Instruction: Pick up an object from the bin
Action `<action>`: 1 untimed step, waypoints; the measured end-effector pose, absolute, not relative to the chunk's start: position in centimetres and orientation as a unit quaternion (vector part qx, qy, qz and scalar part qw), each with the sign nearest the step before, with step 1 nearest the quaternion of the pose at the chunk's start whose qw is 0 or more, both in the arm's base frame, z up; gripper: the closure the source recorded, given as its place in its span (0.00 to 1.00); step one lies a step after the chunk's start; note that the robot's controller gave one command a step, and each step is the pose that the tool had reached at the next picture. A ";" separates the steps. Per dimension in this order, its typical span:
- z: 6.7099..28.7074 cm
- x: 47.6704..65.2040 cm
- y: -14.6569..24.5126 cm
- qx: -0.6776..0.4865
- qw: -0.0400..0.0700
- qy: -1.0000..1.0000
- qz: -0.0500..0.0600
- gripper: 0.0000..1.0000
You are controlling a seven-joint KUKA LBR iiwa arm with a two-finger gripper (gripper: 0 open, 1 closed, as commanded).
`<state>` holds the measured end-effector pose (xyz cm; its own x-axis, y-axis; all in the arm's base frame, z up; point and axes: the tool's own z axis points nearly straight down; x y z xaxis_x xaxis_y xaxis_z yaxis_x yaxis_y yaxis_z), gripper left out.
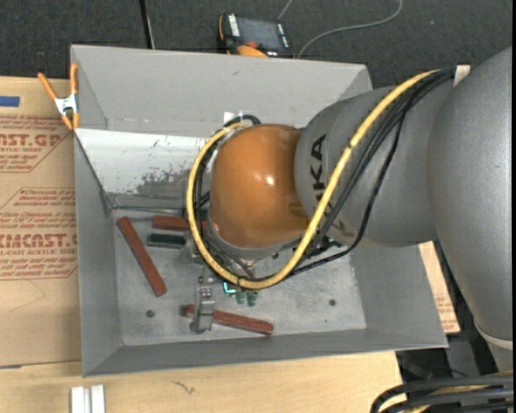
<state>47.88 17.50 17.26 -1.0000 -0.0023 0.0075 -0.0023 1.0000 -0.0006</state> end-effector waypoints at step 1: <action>6.8 49.5 9.7 0.108 0.000 -0.994 0.000 0.00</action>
Offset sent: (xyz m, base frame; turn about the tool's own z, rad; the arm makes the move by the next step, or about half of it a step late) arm 0.0164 -0.0770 -0.1026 -0.2178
